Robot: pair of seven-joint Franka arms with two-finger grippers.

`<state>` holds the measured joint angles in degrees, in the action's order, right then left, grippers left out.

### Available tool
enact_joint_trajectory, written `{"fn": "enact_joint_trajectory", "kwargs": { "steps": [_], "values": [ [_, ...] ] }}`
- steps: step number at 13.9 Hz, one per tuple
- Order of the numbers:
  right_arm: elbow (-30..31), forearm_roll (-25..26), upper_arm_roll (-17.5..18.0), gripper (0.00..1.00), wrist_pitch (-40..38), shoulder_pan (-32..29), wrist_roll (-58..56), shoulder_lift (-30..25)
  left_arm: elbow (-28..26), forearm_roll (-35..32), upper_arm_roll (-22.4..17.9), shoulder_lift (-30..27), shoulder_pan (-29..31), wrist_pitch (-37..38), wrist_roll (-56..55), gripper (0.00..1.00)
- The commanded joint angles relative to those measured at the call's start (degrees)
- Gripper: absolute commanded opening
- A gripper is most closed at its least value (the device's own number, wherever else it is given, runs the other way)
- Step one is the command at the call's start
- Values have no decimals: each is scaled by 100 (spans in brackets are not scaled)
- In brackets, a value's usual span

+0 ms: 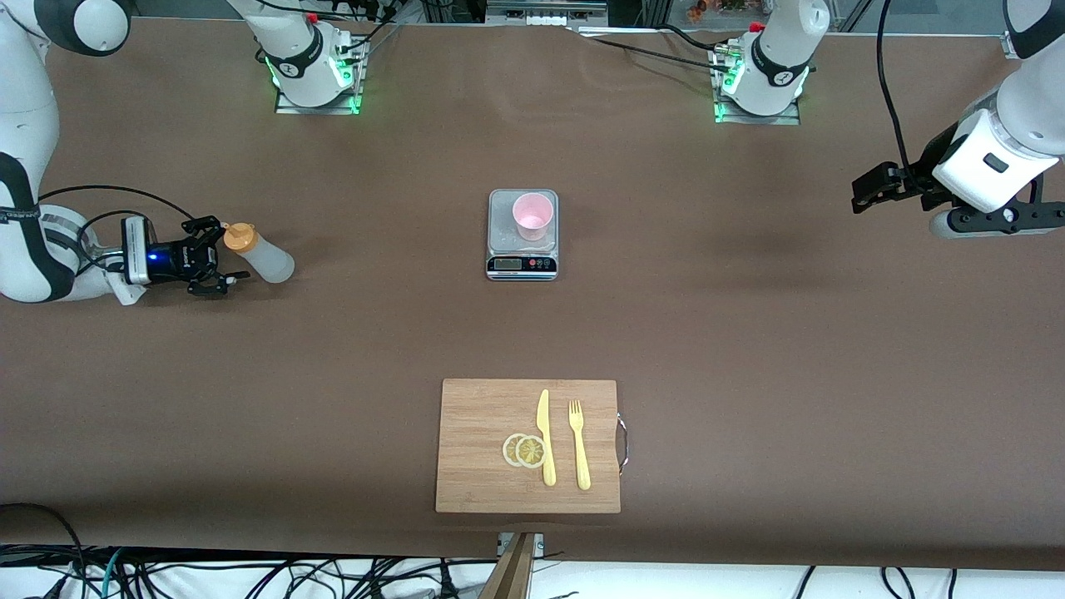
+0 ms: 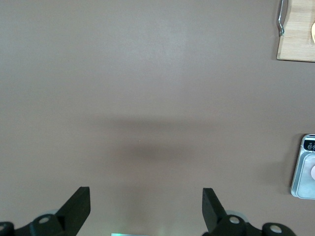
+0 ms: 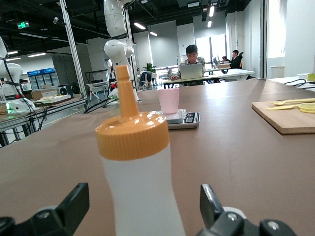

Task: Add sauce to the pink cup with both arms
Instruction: 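Reach the right gripper to the squeeze bottle and grasp it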

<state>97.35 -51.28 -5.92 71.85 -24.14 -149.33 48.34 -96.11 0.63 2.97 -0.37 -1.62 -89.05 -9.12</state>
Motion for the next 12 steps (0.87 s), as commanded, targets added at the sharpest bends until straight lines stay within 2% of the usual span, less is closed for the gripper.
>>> {"fn": "enact_joint_trajectory", "kwargs": {
  "steps": [1,5,6,7,8,9,12],
  "values": [
    [249,-189,12,100,84,146,-105,-88,-22,104,19,-59,13,-34,-28,100],
    [363,-277,12,98,137,418,-96,-79,-22,104,19,-59,13,-34,-46,100],
    [355,-286,12,97,145,463,-96,-70,-22,104,19,-59,13,-34,-55,100],
    [355,-286,12,91,146,498,-87,-70,-31,104,19,-59,13,-34,-55,100],
    [320,-277,12,68,146,516,-70,-44,-22,104,19,-59,13,-34,-55,100],
    [337,-277,3,55,146,516,-17,-44,-22,104,19,-59,13,-34,-55,100],
    [302,-269,3,24,146,516,-69,9,-22,104,19,-42,4,-34,-55,100]
  ]
}}
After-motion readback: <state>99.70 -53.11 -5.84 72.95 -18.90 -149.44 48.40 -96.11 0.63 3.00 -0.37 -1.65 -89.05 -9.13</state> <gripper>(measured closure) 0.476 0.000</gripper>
